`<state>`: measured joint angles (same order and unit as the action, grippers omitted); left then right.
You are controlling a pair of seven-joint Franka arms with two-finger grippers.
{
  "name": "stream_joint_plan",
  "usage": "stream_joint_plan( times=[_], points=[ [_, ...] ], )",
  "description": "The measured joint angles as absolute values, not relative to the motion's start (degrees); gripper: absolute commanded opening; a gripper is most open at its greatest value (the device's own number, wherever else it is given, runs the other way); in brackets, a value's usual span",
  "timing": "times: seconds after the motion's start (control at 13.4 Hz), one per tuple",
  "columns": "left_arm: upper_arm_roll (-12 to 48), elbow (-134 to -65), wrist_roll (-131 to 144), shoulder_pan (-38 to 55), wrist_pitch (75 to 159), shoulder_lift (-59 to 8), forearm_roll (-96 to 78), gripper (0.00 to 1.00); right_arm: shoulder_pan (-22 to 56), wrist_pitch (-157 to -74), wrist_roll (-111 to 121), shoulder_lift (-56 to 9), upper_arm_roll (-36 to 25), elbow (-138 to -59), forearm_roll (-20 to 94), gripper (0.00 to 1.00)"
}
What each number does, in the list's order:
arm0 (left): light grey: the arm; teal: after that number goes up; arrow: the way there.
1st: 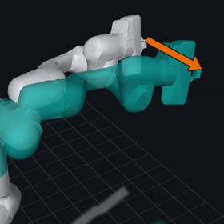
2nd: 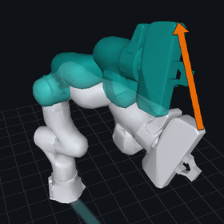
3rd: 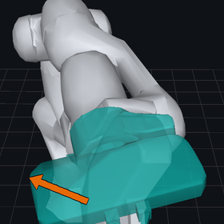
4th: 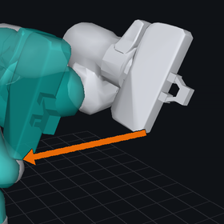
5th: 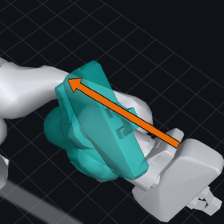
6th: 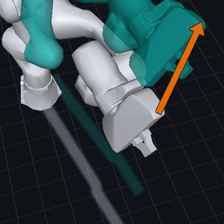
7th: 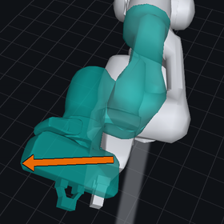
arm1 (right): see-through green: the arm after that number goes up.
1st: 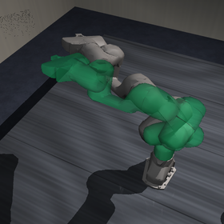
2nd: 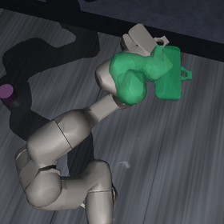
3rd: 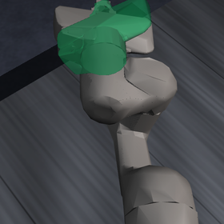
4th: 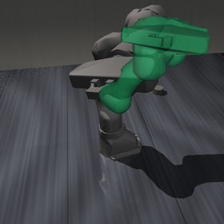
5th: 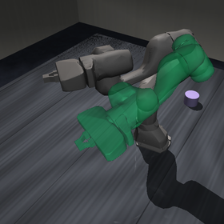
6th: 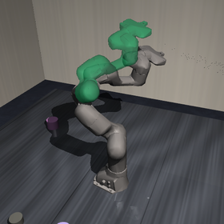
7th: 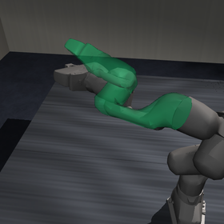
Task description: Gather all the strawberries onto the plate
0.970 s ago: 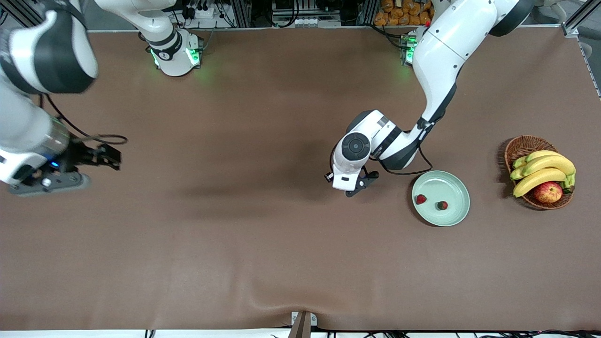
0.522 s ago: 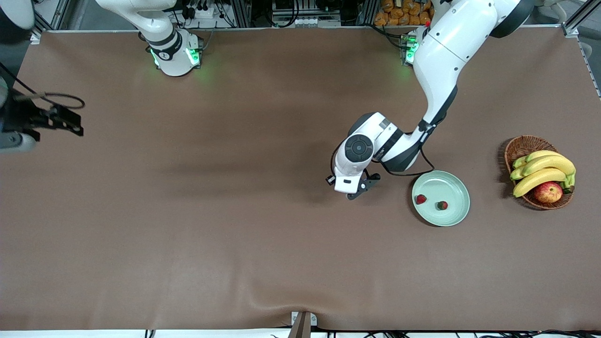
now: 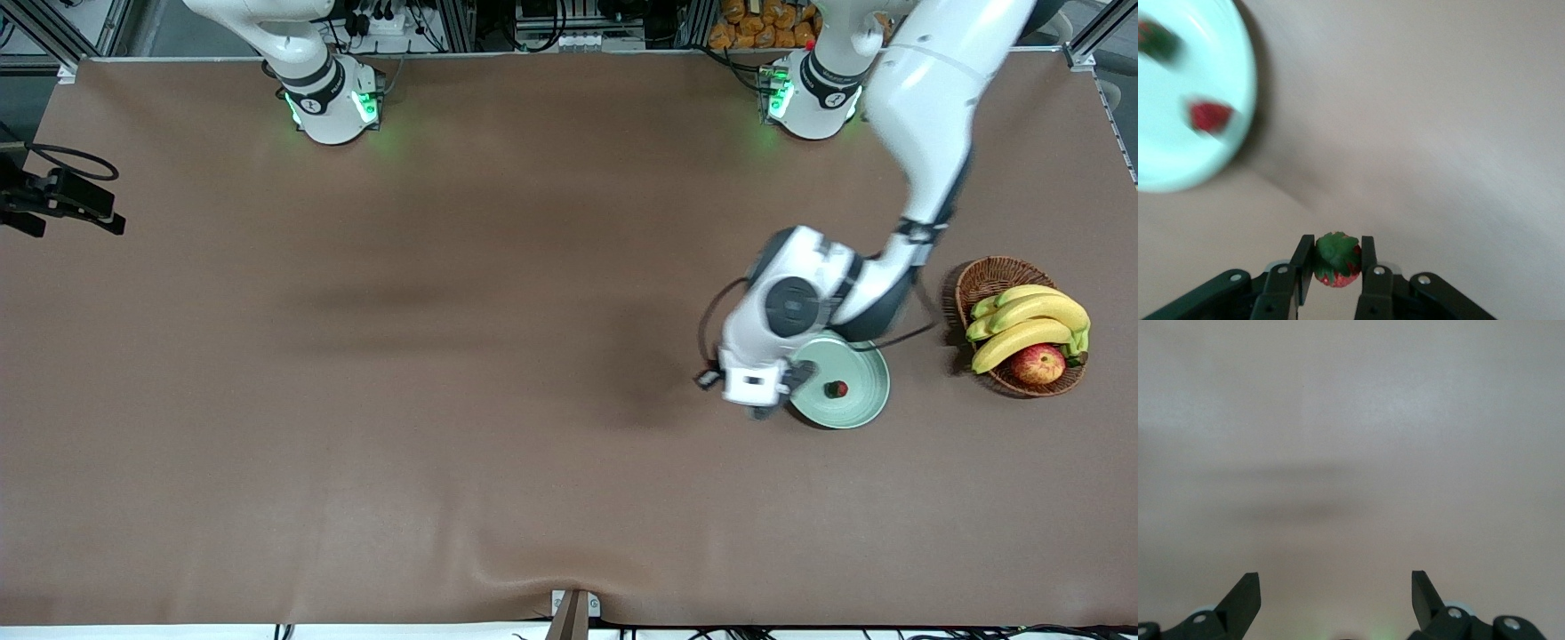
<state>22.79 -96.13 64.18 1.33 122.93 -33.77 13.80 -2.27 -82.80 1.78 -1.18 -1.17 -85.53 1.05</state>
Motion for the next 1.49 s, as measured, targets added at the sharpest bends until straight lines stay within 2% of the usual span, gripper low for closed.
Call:
stream_joint_plan(
  times=[0.22,0.37,0.52,0.6,1.04,1.49],
  points=[
    [22.8,-96.6,50.5,-6.4,118.2,-32.9,13.8,0.07,-2.3,-82.2,-0.1,-1.1,-0.8,-85.5,1.1,1.00],
    [22.8,-97.9,43.4,-10.8,118.0,-33.0,13.8,0.26,-2.3,-82.2,-0.4,-1.0,-0.8,-85.5,1.1,1.00],
    [22.8,-98.7,39.3,-13.5,118.0,-33.6,13.8,0.65,-2.3,-82.3,-0.5,-0.9,-0.9,-85.4,1.1,1.00],
    [22.8,-98.8,38.9,-14.0,118.0,-33.9,13.8,1.00,-2.3,-82.3,-0.5,-0.9,-0.9,-85.3,1.0,1.00],
    [23.1,-96.6,36.5,-14.9,117.0,-31.1,13.8,1.00,-3.8,-82.5,-0.5,-0.9,-1.4,-85.2,1.0,1.00],
    [23.6,-88.0,33.9,-15.1,105.3,-21.3,13.8,1.00,-4.2,-82.9,-0.5,-0.9,-1.2,-84.6,1.0,1.00]
  ],
)
